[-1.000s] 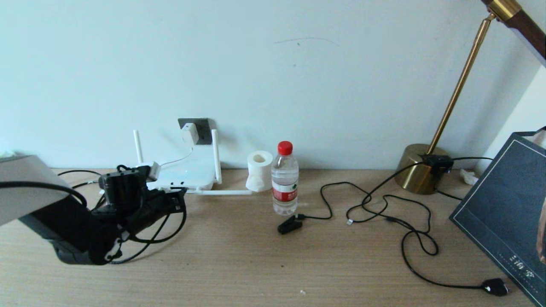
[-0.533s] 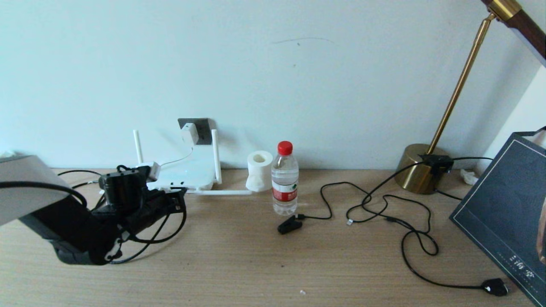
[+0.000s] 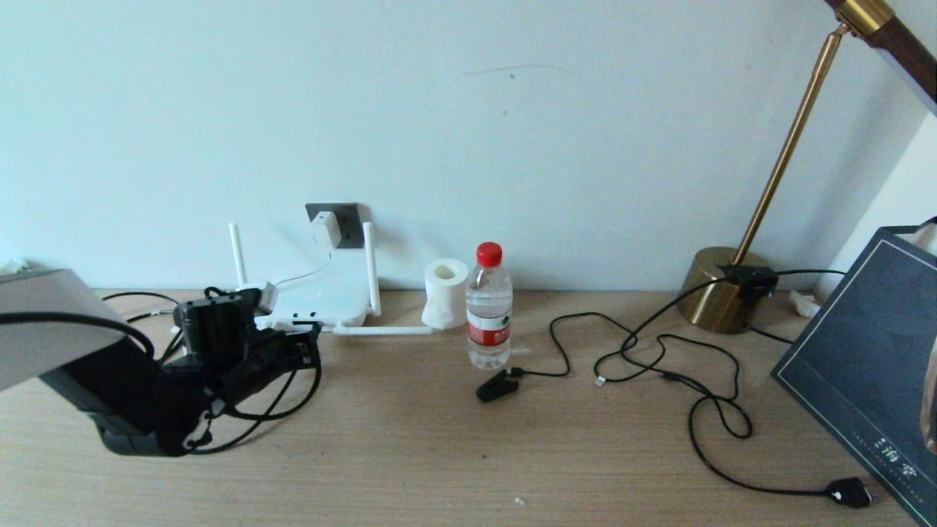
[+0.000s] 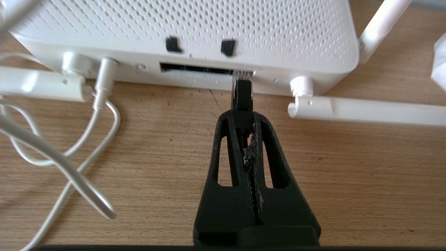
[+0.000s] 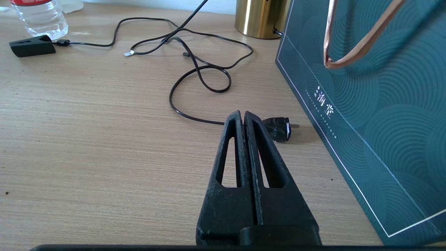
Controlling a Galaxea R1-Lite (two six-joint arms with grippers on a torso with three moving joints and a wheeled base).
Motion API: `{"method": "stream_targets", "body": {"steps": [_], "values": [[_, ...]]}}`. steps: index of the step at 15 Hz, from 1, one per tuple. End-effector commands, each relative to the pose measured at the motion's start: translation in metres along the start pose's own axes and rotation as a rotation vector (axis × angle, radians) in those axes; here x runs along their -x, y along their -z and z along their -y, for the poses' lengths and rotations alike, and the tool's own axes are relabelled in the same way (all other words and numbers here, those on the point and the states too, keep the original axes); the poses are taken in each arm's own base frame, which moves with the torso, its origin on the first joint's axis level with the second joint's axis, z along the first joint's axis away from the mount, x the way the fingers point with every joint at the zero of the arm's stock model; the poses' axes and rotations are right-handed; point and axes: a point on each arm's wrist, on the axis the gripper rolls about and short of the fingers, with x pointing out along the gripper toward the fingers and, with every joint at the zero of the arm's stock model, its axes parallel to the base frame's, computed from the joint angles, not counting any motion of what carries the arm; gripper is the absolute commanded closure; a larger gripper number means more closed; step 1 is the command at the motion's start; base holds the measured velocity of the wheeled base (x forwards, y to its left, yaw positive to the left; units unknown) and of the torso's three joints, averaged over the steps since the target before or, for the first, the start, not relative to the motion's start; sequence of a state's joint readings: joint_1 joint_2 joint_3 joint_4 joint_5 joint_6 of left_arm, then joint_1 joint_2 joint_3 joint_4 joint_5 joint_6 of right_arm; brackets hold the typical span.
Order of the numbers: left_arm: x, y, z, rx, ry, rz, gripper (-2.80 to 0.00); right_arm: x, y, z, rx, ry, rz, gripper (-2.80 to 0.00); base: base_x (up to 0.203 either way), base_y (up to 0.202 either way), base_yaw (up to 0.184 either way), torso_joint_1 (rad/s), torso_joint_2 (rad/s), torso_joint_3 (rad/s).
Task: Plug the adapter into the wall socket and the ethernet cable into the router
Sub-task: Plug cable into router interface
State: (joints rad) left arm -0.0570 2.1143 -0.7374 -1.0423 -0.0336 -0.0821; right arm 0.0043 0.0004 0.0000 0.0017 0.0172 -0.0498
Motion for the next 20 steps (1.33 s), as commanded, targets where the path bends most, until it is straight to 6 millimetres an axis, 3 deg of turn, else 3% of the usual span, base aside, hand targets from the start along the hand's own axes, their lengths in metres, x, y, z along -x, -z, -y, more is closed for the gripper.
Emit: {"method": "stream_targets", "body": {"steps": [1,20], "values": [[-0.003,0.004,0.0,0.001,-0.001,-0.008,0.0,0.0,0.0,0.0,0.001,0.0,0.001,0.0,0.0,0.0,0.0,0.0,0.0,0.0],[0.012,-0.005,0.001,0.0,0.001,0.012,0.0,0.0,0.0,0.0,0.001,0.0,-0.001,0.0,0.0,0.0,0.0,0.0,0.0,0.0]]}}
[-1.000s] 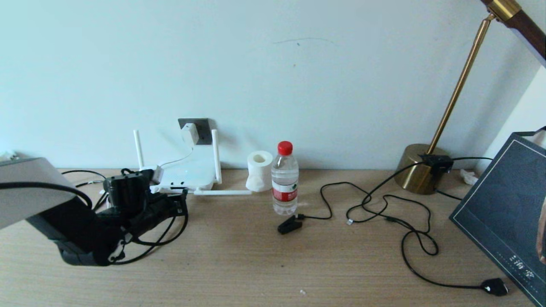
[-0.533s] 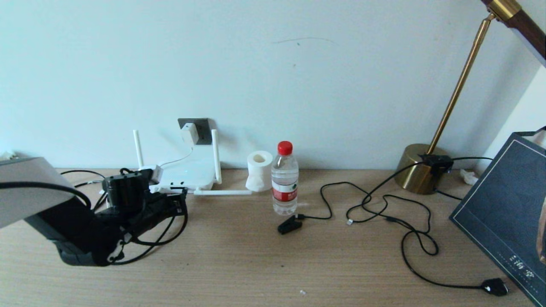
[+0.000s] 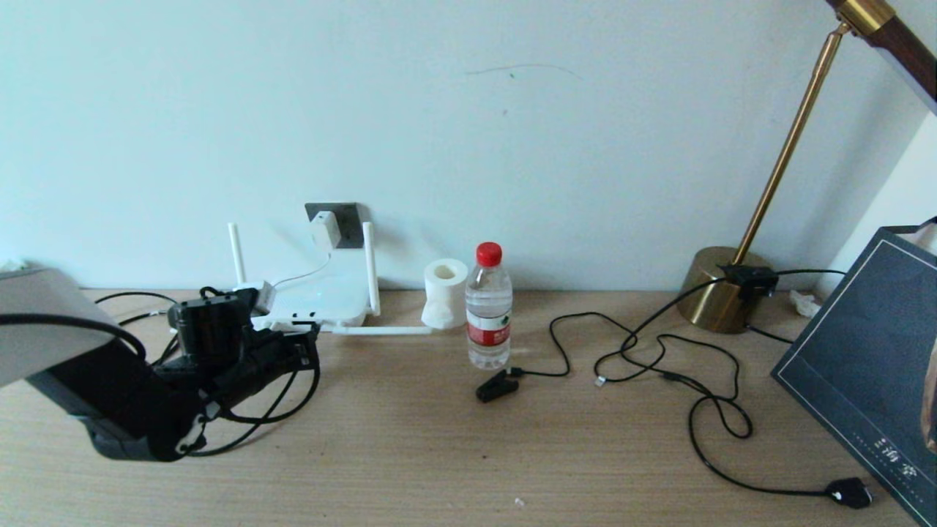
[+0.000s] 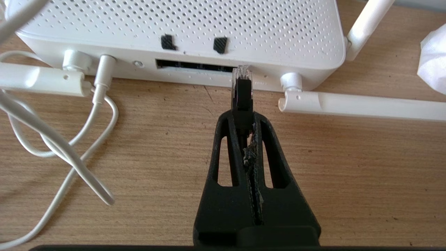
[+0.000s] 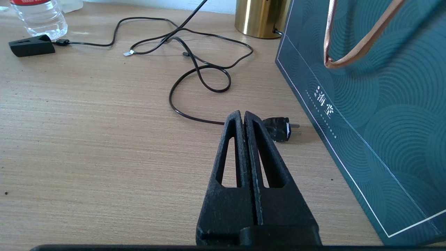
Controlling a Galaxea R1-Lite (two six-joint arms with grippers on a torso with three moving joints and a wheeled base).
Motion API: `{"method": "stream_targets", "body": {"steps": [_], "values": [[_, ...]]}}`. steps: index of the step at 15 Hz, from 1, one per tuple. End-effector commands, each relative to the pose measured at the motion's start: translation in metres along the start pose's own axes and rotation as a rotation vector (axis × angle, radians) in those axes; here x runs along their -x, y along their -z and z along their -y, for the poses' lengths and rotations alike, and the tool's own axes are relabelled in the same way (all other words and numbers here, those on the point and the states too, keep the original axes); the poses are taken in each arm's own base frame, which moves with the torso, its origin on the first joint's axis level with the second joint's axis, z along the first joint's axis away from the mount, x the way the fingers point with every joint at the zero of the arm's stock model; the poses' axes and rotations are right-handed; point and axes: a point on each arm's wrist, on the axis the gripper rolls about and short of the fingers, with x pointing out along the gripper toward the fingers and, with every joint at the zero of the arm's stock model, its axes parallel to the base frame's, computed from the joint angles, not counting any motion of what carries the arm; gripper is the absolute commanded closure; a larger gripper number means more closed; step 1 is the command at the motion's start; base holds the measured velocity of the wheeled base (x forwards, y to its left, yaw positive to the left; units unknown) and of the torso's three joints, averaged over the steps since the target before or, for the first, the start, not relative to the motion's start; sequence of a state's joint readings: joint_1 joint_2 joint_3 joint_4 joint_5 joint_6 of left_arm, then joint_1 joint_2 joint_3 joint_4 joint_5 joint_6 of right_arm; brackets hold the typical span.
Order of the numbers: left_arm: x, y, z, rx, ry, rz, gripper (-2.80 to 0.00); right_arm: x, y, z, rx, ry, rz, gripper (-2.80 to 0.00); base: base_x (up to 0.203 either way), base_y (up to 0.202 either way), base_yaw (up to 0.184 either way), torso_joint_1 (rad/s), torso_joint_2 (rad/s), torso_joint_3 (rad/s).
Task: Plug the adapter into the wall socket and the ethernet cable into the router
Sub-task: Plug cable into router interface
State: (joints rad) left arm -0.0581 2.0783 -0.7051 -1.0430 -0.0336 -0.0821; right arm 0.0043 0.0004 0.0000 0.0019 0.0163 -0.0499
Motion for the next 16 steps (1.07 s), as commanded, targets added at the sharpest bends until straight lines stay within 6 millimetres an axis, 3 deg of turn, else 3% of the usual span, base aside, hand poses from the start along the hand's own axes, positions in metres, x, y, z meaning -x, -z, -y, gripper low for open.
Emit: {"method": "stream_targets", "body": {"steps": [1,16], "values": [[0.0018,-0.0023,0.0003,0.0,0.001,0.01,0.0,0.0,-0.0001,0.0,0.001,-0.002,0.0,0.0,0.0,0.0,0.0,0.0,0.0,0.0],[-0.0007,0.003,-0.0028,0.003,-0.004,-0.007,0.0,0.0,0.0,0.0,0.001,-0.002,0.0,0.0,0.0,0.0,0.0,0.0,0.0,0.0]]}}
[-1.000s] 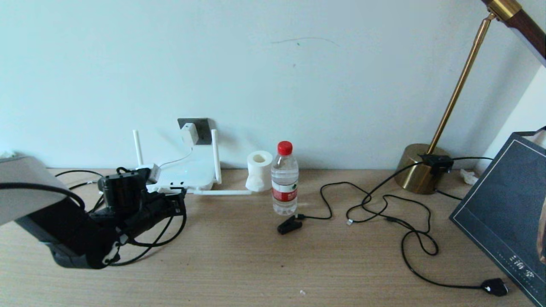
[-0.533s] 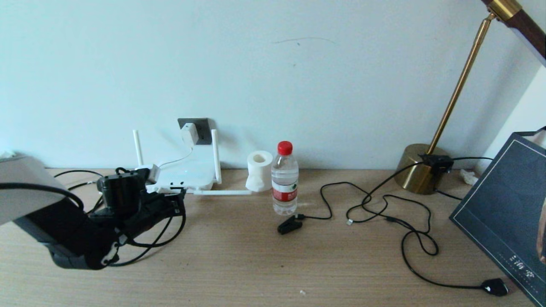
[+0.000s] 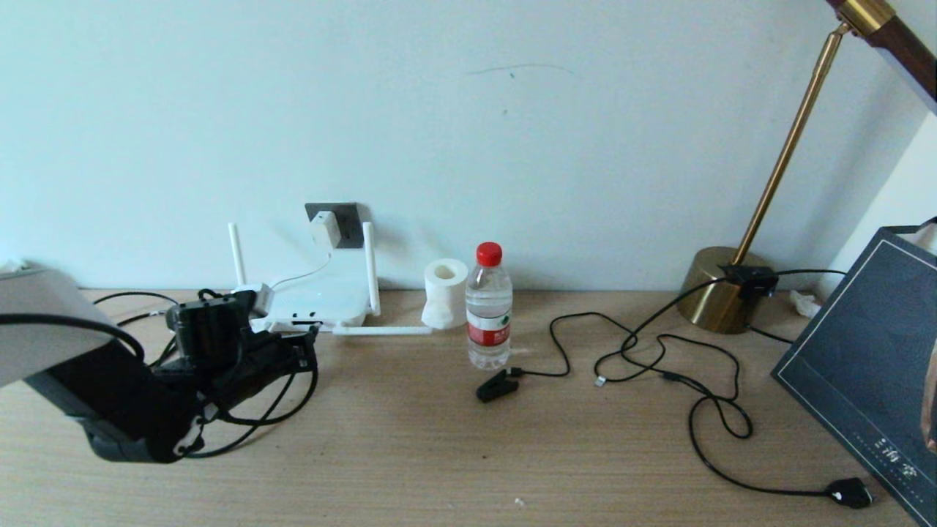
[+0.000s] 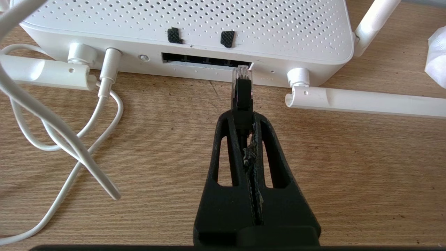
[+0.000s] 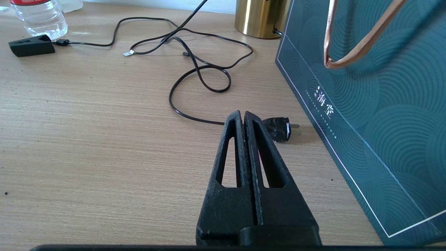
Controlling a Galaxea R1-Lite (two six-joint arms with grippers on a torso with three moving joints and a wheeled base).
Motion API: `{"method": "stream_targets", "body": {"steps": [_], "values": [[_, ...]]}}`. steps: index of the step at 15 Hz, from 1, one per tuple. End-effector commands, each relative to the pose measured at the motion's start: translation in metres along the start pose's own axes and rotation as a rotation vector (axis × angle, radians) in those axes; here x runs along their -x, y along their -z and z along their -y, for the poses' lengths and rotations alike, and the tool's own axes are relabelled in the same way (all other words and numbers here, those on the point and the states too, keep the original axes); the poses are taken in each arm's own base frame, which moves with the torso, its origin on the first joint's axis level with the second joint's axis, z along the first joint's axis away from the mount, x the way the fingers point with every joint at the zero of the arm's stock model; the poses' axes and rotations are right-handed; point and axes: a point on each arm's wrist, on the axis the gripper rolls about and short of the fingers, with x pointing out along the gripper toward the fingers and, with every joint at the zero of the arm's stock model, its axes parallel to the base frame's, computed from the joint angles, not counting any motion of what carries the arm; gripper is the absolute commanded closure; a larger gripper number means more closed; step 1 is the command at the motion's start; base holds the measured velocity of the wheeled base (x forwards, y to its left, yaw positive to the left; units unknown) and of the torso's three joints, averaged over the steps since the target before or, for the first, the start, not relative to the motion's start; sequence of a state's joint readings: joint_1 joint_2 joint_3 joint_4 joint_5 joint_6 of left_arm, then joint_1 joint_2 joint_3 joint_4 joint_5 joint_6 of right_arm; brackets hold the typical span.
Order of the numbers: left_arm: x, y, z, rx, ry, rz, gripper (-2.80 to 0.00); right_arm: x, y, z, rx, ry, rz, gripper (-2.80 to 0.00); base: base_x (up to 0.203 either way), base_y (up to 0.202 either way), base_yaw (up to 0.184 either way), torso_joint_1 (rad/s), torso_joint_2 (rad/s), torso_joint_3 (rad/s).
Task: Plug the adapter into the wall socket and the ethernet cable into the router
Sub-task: Plug cable into router interface
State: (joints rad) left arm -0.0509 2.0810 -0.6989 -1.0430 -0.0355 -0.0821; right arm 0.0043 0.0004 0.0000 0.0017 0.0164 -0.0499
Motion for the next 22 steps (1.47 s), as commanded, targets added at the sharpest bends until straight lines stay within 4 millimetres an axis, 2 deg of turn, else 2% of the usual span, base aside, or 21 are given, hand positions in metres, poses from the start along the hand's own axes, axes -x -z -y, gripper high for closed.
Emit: {"method": "stream_targets", "body": {"steps": [1,22], "values": [[-0.0013,0.0012,-0.0002,0.001,0.001,0.0,0.0,0.0,0.0,0.0,0.001,-0.001,0.001,0.0,0.0,0.0,0.0,0.0,0.0,0.0],[-0.0022,-0.0001,-0.0012,0.002,-0.001,0.006,0.0,0.0,0.0,0.0,0.001,-0.002,0.001,0.0,0.0,0.0,0.0,0.0,0.0,0.0]]}}
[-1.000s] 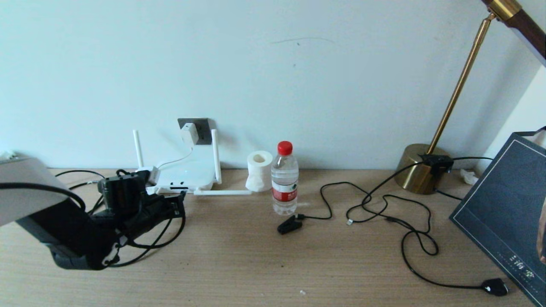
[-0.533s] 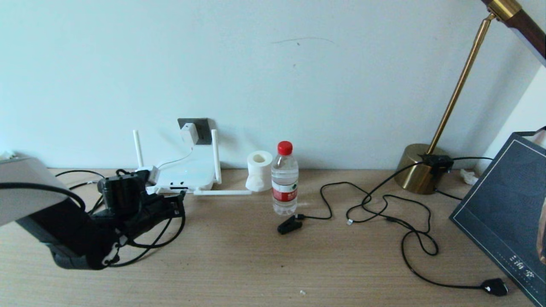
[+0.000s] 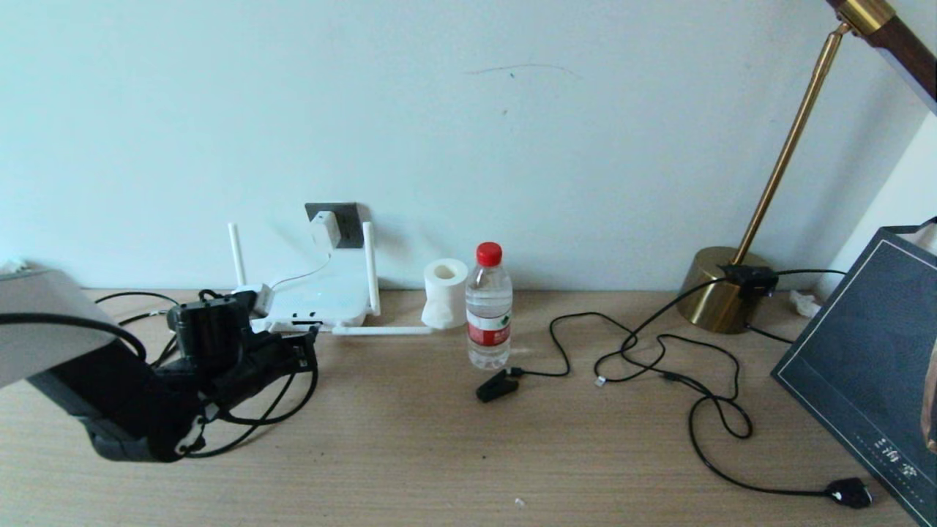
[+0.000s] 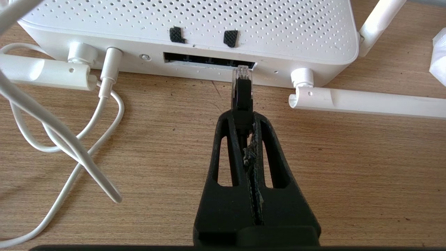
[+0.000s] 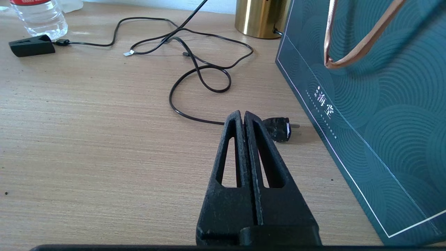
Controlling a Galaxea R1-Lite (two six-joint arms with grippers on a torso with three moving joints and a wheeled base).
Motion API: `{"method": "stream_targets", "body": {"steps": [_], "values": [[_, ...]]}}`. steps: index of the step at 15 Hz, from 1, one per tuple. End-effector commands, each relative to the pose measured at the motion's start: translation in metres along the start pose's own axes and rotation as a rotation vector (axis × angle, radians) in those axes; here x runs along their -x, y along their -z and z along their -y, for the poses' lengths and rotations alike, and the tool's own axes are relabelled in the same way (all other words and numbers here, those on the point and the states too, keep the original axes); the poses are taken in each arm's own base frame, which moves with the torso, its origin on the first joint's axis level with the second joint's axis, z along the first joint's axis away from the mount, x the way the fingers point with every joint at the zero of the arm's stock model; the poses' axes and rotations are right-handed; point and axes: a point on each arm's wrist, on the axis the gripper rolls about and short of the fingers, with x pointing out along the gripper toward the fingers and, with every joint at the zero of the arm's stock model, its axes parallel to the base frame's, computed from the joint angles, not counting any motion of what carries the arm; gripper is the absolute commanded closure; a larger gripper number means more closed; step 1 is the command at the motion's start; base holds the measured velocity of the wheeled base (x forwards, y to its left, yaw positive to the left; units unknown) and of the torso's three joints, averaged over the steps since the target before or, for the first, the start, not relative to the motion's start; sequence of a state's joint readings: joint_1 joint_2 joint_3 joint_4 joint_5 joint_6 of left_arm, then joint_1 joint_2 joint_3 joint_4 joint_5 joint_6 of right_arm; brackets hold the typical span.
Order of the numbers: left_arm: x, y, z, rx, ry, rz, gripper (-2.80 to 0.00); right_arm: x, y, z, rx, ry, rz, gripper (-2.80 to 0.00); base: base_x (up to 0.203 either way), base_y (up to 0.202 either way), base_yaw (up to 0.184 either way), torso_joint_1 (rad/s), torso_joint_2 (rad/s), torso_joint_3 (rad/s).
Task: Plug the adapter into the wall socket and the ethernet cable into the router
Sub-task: Plug cable into router interface
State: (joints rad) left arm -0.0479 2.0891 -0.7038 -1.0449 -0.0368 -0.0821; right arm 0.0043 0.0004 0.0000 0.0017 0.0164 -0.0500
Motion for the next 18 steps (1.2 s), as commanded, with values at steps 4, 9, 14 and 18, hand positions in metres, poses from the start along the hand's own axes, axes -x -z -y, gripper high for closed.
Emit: {"method": "stream_targets", "body": {"steps": [4,9,14,18], "values": [[-0.0008,-0.0001,-0.0001,0.001,0.0,0.004,0.0,0.0,0.0,0.0,0.001,-0.001,0.0,0.0,0.0,0.0,0.0,0.0,0.0,0.0],[-0.0008,-0.0001,-0.0001,0.001,0.0,0.005,0.0,0.0,0.0,0.0,0.001,-0.001,0.001,0.0,0.0,0.0,0.0,0.0,0.0,0.0],[-0.0012,0.0,-0.0007,0.001,-0.001,0.005,0.0,0.0,0.0,0.0,0.001,-0.001,0.0,0.0,0.0,0.0,0.0,0.0,0.0,0.0],[-0.0012,-0.0001,-0.0007,0.001,-0.001,0.005,0.0,0.0,0.0,0.0,0.001,-0.001,0.001,0.0,0.0,0.0,0.0,0.0,0.0,0.0]]}}
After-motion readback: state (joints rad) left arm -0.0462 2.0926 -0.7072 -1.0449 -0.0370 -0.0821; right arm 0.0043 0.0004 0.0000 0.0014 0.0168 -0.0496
